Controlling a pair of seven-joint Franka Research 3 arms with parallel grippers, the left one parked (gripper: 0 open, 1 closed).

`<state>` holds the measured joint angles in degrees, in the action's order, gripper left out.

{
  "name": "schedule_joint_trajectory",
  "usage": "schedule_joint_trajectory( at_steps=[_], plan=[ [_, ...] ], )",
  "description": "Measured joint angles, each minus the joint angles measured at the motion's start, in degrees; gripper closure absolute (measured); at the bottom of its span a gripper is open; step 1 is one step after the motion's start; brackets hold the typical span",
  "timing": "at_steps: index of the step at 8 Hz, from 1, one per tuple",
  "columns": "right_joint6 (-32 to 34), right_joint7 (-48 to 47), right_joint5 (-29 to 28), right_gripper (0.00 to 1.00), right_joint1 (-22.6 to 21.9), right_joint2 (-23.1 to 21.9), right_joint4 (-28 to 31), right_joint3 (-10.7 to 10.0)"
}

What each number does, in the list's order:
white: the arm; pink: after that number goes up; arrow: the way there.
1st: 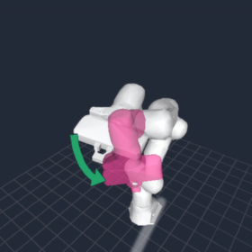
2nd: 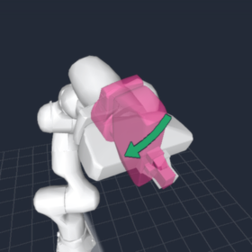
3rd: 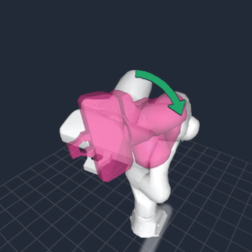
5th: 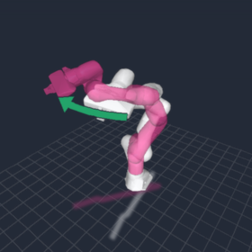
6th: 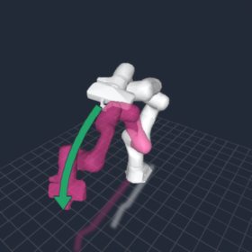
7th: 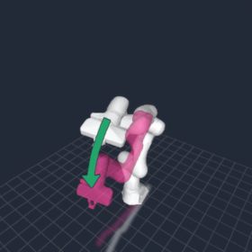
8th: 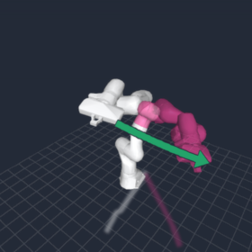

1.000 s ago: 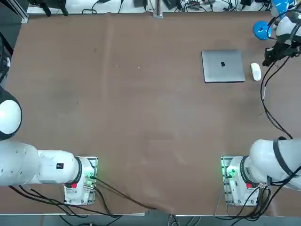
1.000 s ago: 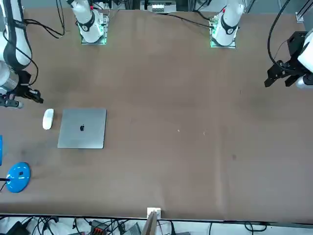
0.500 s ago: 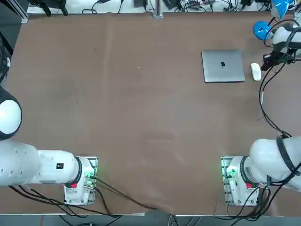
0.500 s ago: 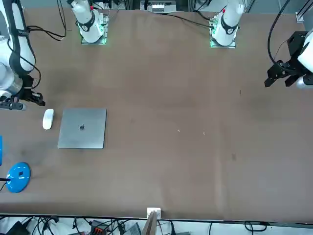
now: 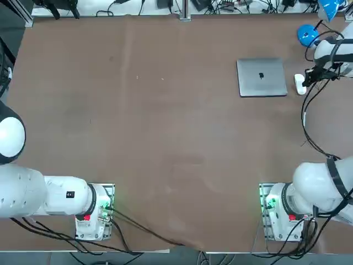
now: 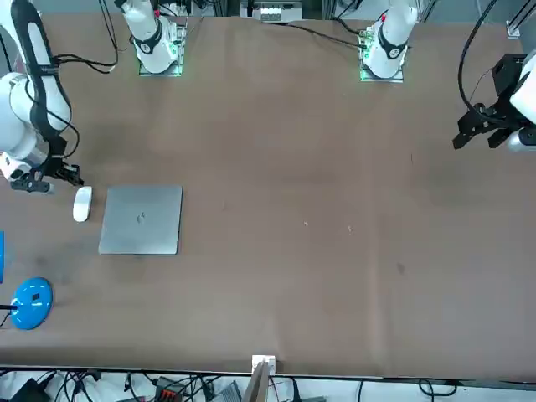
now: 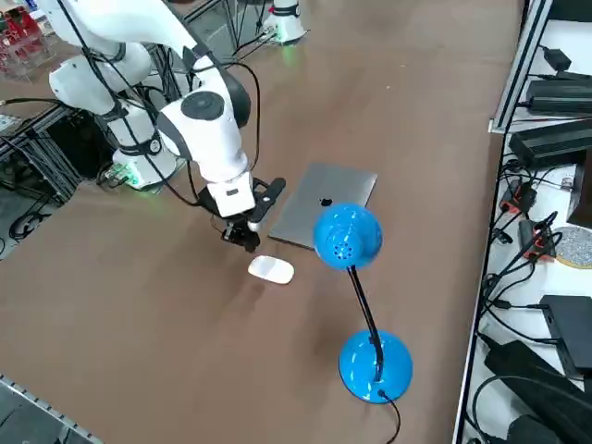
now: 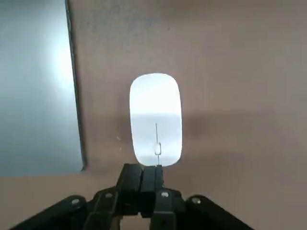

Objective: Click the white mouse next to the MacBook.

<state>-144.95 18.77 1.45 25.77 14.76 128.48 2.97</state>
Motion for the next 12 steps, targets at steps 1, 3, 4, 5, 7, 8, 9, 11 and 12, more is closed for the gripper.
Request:
schedule_joint_trajectory(
  at_steps=[1, 3, 4, 5, 7, 8, 9, 11, 12],
  plan=[
    [-1.1, 0.0, 0.0, 0.99, 0.0, 0.6, 0.0, 0.0],
    [-2.8, 0.0, 0.0, 0.99, 0.0, 2.0, 0.0, 0.0],
    [-3.1, 0.0, 0.0, 0.99, 0.0, 2.6, 0.0, 0.0],
    [-3.3, 0.1, 0.0, 0.99, 0.0, 3.0, 0.0, 0.0],
    [-3.6, 0.1, 0.0, 0.99, 0.0, 3.5, 0.0, 0.1],
    [-3.7, 0.1, 0.0, 0.99, 0.0, 3.8, 0.0, 0.2],
    [-3.7, 0.1, 0.0, 0.99, 0.0, 3.9, 0.0, 0.2],
    [-4.0, 0.1, 0.0, 0.99, 0.0, 4.1, 0.0, 0.3],
    [-4.3, 0.1, 0.0, 0.99, -0.1, 4.4, 0.0, 0.3]
  ],
)
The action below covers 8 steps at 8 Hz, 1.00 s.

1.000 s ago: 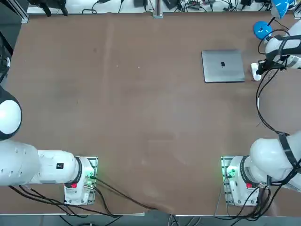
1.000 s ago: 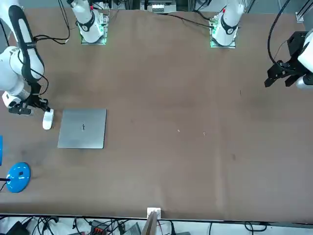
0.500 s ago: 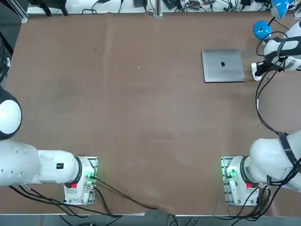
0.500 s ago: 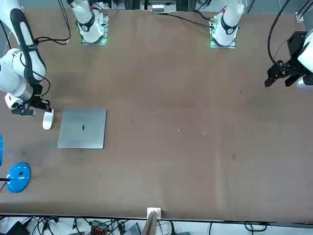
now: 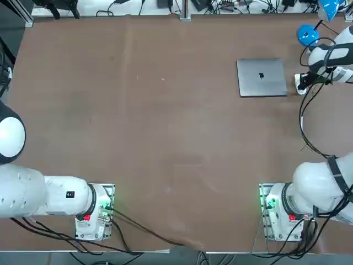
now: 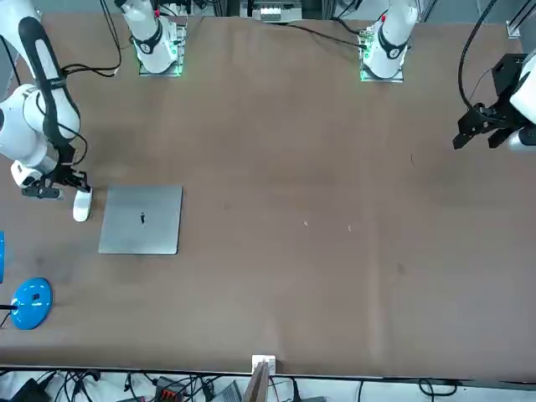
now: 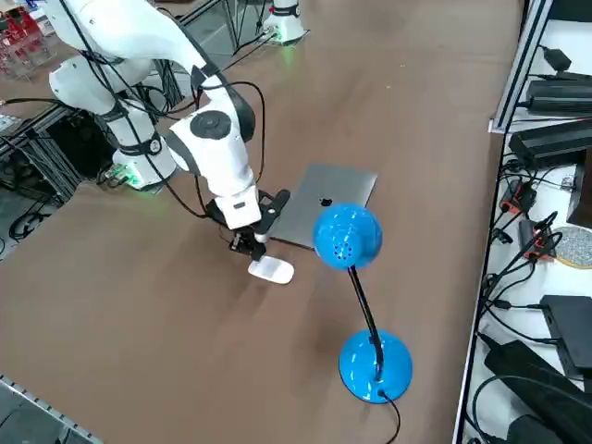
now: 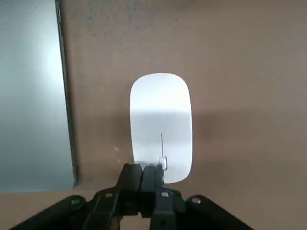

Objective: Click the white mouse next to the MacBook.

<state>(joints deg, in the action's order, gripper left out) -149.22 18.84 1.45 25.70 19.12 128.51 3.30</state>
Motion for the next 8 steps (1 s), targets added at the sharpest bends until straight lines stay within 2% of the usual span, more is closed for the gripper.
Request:
schedule_joint_trajectory(
  at_steps=[8],
  plan=[
    [-1.3, 0.0, 0.0, 0.99, 0.0, 1.0, 0.0, 0.2]
  ],
)
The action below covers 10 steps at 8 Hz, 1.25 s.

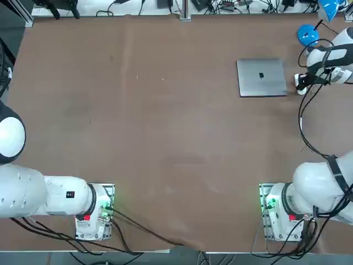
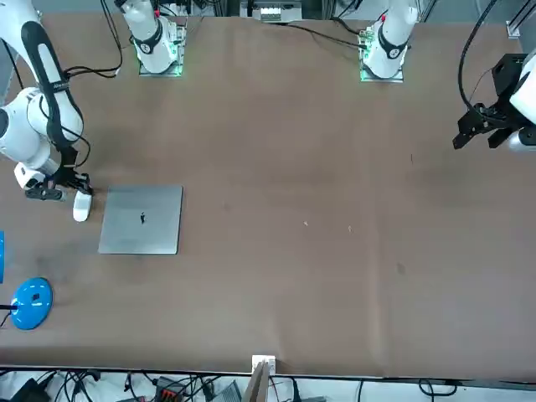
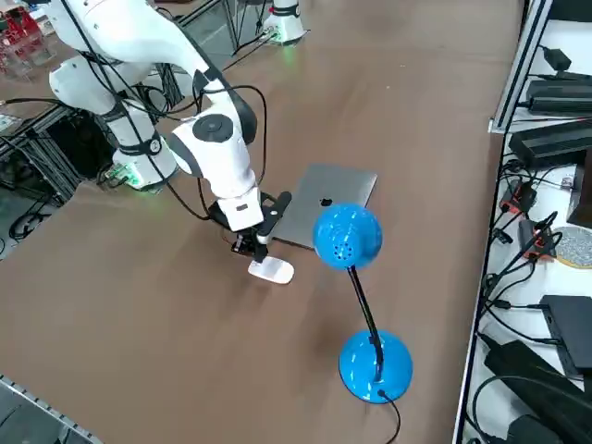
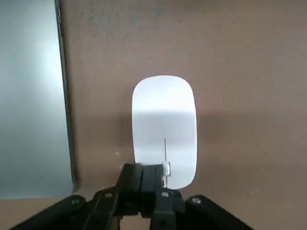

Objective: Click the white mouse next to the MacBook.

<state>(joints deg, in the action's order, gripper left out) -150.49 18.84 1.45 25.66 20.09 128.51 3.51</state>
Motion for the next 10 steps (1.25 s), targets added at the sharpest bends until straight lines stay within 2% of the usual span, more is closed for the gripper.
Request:
schedule_joint_trajectory(
  at_steps=[7, 10],
  plan=[
    [0.6, 0.0, 0.0, 0.99, -0.1, -0.5, -0.2, 0.3],
    [6.5, 0.0, 0.0, 0.99, -0.5, -5.0, -1.9, 0.6]
  ],
)
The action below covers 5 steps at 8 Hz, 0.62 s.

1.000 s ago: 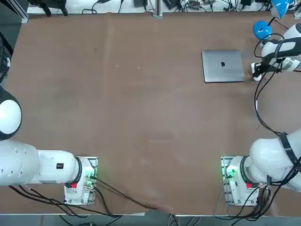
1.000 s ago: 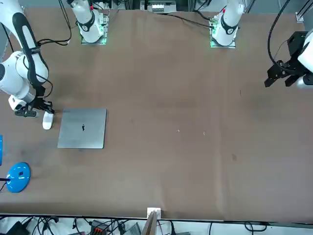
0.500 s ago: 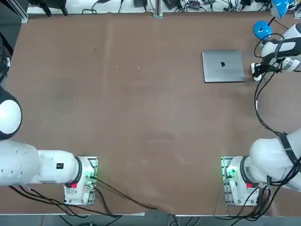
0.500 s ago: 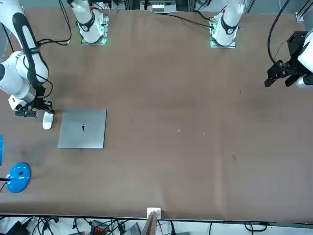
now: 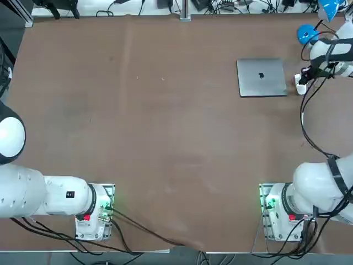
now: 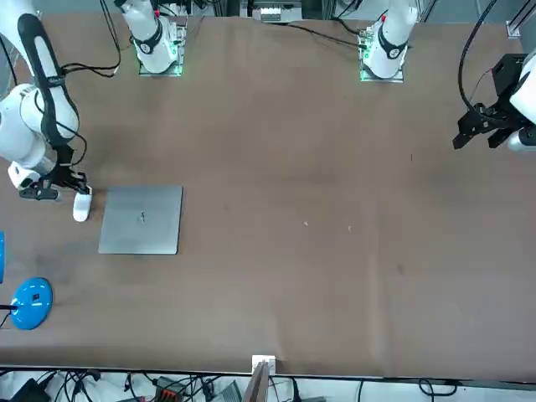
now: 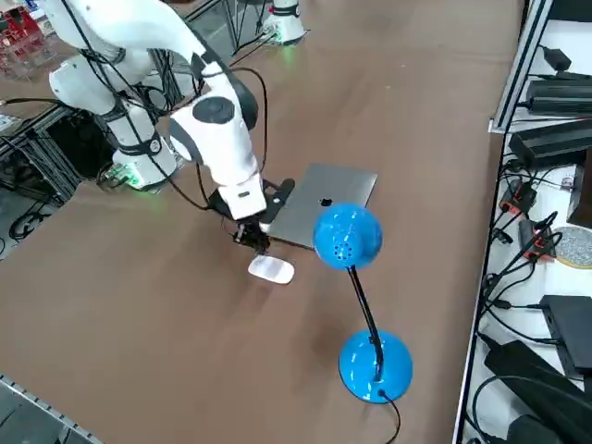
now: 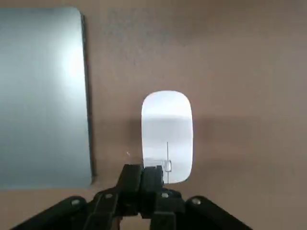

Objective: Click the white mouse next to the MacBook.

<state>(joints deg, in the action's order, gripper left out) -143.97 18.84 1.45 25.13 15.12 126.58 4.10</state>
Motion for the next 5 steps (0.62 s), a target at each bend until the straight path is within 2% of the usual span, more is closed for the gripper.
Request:
schedule_joint_trajectory(
  at_steps=[2, 3, 5],
  plan=[
    [8.6, 0.0, 0.0, 0.97, -0.5, -4.5, -3.1, 0.2],
    [14.6, 0.0, 0.0, 0.96, -0.6, -6.2, -6.3, 0.2],
    [26.9, 0.0, 0.0, 0.86, -1.3, -8.0, -15.1, 0.3]
  ],
)
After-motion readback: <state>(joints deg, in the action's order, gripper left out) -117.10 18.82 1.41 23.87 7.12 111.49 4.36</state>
